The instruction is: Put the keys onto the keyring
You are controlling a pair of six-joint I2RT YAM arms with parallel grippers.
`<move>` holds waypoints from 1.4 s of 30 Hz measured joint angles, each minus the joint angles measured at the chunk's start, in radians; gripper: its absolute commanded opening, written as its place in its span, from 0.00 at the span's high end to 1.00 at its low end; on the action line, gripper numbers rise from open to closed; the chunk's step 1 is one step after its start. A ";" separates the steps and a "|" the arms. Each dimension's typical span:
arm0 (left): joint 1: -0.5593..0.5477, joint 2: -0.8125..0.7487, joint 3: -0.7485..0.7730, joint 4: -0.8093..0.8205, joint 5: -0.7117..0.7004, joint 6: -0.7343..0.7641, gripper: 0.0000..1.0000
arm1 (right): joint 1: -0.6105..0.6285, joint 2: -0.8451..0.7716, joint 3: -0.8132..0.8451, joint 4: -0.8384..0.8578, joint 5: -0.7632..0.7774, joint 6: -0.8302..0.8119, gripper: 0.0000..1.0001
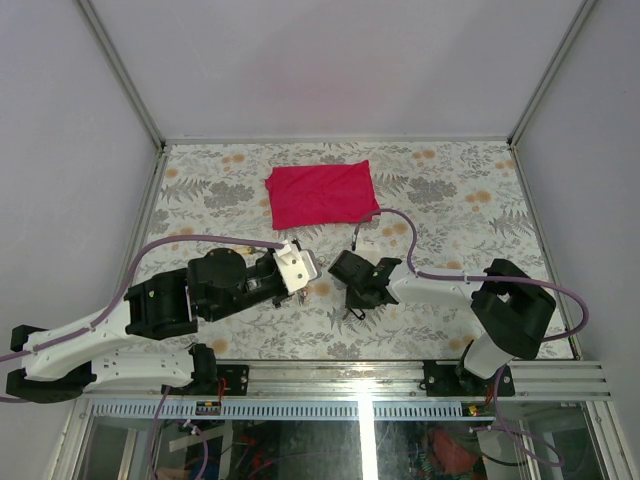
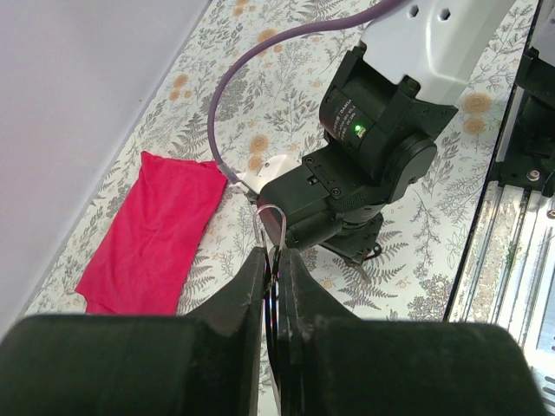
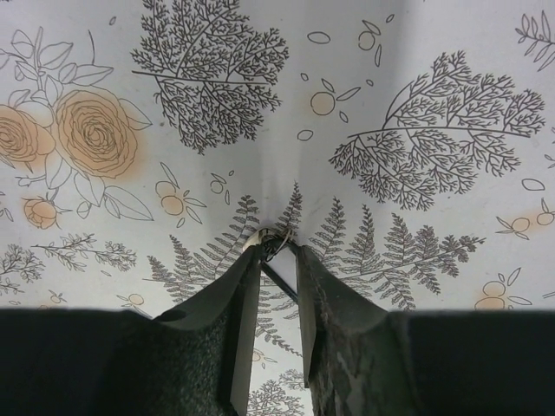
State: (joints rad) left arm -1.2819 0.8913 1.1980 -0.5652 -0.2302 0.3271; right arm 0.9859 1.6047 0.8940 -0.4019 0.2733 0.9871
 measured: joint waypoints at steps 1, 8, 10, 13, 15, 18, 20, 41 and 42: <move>0.000 0.000 0.000 -0.001 -0.001 0.000 1.00 | 0.000 0.000 0.001 0.003 0.001 0.000 0.72; 0.000 -0.001 0.000 -0.013 -0.005 0.000 1.00 | 0.000 0.000 0.009 0.010 0.024 -0.003 0.75; 0.000 -0.001 0.000 -0.013 -0.005 0.000 1.00 | 0.000 0.002 0.012 0.011 0.026 -0.004 0.75; 0.000 -0.001 0.000 -0.015 -0.005 0.000 1.00 | 0.000 0.007 0.016 0.011 0.031 -0.007 0.76; 0.000 -0.001 0.000 -0.016 -0.005 0.000 1.00 | 0.000 0.012 0.019 0.011 0.034 -0.009 0.76; 0.000 -0.001 0.000 -0.018 -0.005 0.000 1.00 | 0.000 0.017 0.019 0.011 0.040 -0.011 0.77; 0.000 -0.001 0.000 -0.019 -0.005 0.000 1.00 | 0.000 0.021 0.019 0.010 0.044 -0.012 0.78; 0.000 -0.002 0.000 -0.027 -0.015 0.000 1.00 | 0.000 -0.201 -0.064 0.106 0.061 -0.253 1.00; 0.000 -0.004 0.000 -0.026 -0.017 0.001 1.00 | -0.001 -0.284 -0.095 0.137 0.055 -0.294 1.00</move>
State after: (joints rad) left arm -1.2819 0.8871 1.1984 -0.5915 -0.2470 0.3279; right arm 0.9852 1.3209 0.7986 -0.2649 0.3279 0.6933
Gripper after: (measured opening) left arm 0.052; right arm 0.009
